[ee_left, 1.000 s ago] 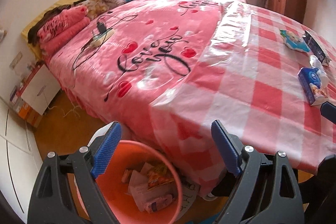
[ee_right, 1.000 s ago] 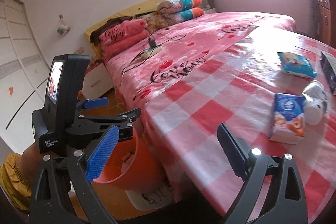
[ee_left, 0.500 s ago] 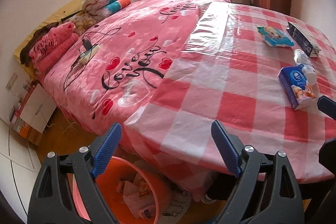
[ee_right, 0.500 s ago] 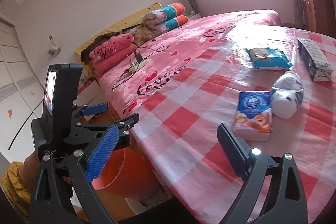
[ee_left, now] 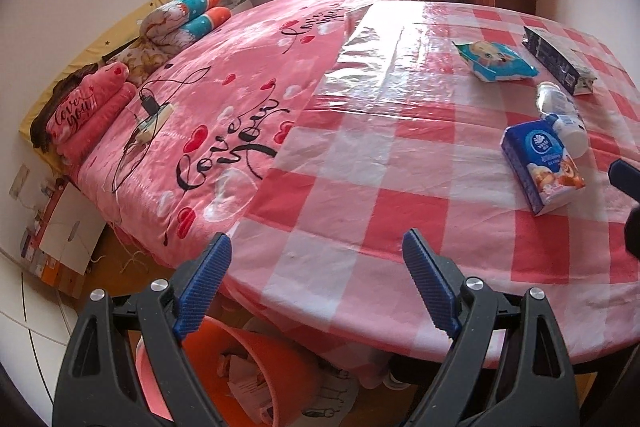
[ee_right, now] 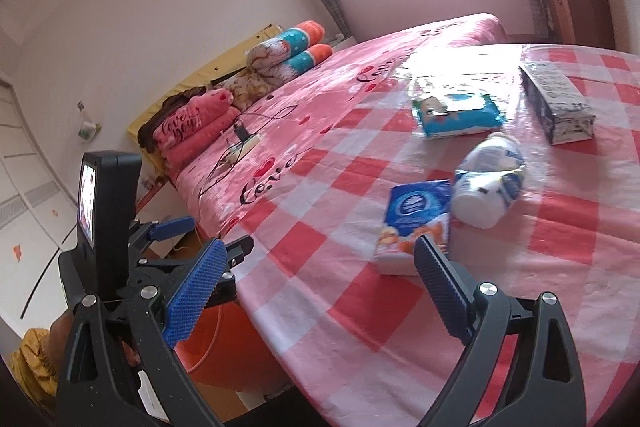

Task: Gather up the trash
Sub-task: 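Move both tools back over the bed toward the blue snack pack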

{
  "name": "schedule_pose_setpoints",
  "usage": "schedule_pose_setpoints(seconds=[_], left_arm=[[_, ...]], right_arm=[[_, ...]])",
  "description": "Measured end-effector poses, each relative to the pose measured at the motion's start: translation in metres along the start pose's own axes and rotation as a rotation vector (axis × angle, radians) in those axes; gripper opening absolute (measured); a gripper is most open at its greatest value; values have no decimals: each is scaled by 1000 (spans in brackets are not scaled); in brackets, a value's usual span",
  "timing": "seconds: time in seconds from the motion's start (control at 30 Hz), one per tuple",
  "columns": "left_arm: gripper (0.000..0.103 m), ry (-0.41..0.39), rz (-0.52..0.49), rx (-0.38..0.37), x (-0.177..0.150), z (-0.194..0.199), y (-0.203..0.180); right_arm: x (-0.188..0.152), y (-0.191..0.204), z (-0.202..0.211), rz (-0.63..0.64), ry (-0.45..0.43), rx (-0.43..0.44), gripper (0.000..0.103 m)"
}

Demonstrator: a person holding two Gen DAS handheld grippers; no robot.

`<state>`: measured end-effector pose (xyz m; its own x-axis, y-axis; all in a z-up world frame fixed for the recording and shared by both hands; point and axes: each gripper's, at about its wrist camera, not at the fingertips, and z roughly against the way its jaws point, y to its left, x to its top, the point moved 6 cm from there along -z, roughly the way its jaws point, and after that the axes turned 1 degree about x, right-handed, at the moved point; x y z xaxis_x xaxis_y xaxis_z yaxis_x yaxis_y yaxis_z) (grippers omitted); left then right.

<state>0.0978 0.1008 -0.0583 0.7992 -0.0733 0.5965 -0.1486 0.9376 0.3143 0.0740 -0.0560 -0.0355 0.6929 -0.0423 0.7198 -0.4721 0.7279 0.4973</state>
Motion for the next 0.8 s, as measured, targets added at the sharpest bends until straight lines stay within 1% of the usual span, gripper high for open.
schedule_pose_setpoints(seconds=[0.53, 0.7, 0.8], left_arm=[[88, 0, -73, -2, 11, 2, -40], [88, -7, -82, -34, 23, 5, -56], [88, -12, -82, -76, 34, 6, -68]], right_arm=[[9, -57, 20, -126, -42, -36, 94], [12, -75, 30, -164, -61, -52, 94], [14, -86, 38, -180, -76, -65, 94]])
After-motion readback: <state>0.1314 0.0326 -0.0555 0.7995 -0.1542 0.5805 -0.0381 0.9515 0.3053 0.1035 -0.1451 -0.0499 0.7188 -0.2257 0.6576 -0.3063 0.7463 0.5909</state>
